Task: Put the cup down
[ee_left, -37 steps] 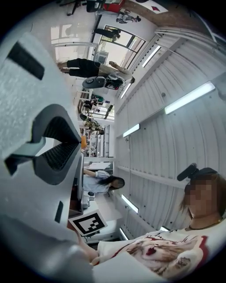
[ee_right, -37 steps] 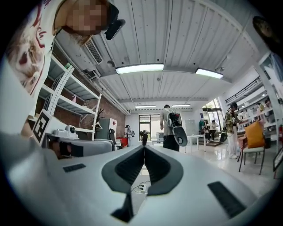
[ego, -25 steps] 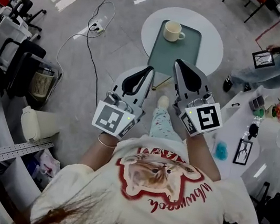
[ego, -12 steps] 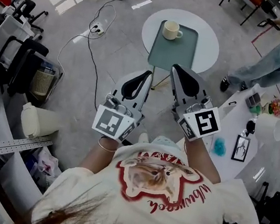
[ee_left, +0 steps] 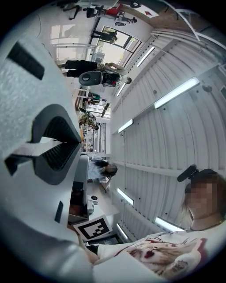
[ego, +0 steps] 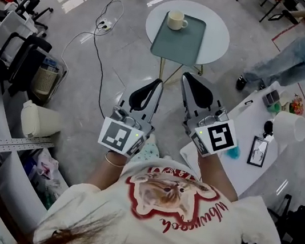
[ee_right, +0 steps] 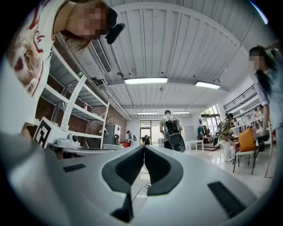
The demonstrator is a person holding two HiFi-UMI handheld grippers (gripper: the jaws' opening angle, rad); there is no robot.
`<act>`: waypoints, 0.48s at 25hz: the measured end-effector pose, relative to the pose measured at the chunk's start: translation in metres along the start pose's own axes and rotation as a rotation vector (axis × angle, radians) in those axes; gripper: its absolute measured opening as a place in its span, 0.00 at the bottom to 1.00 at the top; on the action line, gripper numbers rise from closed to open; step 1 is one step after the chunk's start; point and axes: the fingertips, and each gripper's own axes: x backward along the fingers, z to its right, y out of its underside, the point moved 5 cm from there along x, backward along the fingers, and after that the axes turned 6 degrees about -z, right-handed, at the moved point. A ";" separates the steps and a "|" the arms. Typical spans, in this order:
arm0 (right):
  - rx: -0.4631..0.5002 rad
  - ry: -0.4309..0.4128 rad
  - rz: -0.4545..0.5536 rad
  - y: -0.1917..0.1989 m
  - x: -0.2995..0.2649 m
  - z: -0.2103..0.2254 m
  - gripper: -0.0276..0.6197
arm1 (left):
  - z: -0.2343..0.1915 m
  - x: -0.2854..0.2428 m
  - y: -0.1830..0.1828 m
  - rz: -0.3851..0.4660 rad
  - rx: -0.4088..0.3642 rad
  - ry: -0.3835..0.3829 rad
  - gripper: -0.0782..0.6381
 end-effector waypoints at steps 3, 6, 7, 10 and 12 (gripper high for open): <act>0.000 -0.020 -0.007 0.000 0.033 -0.007 0.09 | 0.029 0.014 0.002 -0.006 0.005 -0.031 0.13; -0.025 -0.044 -0.002 0.002 0.056 -0.016 0.09 | 0.050 0.031 0.004 -0.007 0.012 -0.068 0.13; -0.029 -0.050 -0.002 0.003 0.060 -0.018 0.09 | 0.055 0.035 0.004 -0.006 0.012 -0.078 0.13; -0.025 -0.066 -0.005 0.000 0.066 -0.026 0.09 | 0.065 0.045 0.000 -0.004 0.008 -0.090 0.13; -0.029 -0.071 -0.003 -0.003 0.066 -0.032 0.09 | 0.068 0.050 -0.002 -0.002 0.007 -0.089 0.13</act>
